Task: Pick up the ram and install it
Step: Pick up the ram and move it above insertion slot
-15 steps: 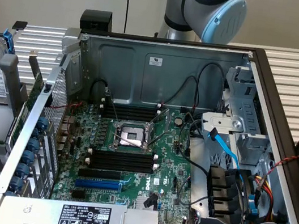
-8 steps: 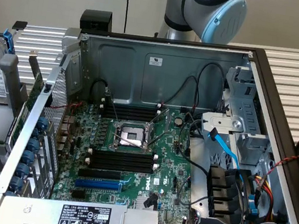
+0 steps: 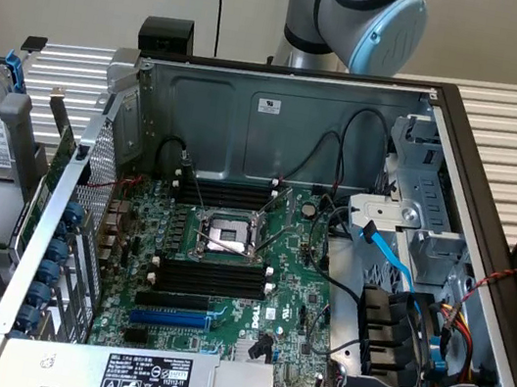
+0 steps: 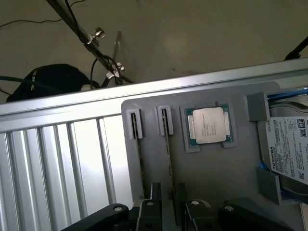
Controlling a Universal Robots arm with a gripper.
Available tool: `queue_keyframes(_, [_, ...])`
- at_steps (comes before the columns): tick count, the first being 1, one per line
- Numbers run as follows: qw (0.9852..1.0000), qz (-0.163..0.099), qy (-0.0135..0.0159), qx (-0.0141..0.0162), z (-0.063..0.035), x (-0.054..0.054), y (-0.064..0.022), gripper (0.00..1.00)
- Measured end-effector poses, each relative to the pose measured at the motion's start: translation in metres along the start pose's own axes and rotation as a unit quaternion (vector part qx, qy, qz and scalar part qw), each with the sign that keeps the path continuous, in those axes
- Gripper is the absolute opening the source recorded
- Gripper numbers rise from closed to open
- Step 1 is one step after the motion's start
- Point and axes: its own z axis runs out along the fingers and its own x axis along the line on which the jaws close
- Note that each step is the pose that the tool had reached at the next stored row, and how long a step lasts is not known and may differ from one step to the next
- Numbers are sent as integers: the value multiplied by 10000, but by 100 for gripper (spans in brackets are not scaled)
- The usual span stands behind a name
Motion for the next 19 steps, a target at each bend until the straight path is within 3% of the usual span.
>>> queue_keyframes(6, [10000, -66, 2, -4, 48, 16, -1, 27])
queue_keyframes(14, [9999, -165, 6, -6, 185, 39, 7, 27])
queue_keyframes(19, [9998, -175, 7, -7, 193, 40, 6, 27])
